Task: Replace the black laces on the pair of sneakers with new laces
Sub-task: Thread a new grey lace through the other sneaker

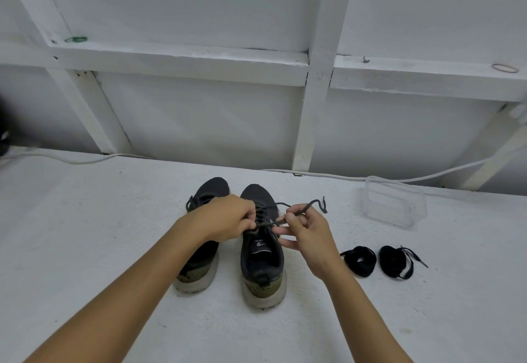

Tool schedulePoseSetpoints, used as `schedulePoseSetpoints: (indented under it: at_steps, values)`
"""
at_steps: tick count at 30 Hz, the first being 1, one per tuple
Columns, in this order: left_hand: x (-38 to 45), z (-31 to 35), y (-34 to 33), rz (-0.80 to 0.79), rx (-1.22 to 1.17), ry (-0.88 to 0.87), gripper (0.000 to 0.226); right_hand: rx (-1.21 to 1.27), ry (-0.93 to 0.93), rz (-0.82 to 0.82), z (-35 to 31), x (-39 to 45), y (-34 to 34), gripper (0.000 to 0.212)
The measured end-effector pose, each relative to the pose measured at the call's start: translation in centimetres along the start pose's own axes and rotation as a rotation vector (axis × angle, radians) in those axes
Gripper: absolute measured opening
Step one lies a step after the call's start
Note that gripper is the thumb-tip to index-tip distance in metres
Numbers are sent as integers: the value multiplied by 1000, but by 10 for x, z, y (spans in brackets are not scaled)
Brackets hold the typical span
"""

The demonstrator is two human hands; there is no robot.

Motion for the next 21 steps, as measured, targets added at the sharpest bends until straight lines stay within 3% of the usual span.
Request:
schedulePoseSetpoints:
  at_steps: [6, 11, 15, 19, 21]
  values:
    - [-2, 10, 7, 18, -12, -8, 15, -11, 10, -5, -1, 0, 0, 5]
    - [-2, 1, 3, 87, -286, 138, 36, -19, 8, -2, -1, 0, 1, 6]
    - [-4, -6, 4, 161, -588, 194, 27, -23, 13, -1, -3, 2, 3, 5]
    - [-3, -11, 3, 192, -384, 137, 12, -35, 20, -15, -5, 2, 2, 6]
    - [-3, -8, 6, 162, -435, 98, 10, -32, 28, -16, -6, 3, 2, 5]
Point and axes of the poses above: each hand's wrist, its own x-axis towards the middle knuckle, its own y-axis out of the back of the hand, z = x × y, the point moved 4 cm from there along x, towards the middle knuckle, and after that the axes turned 14 degrees about z, right-handed, at the moved point
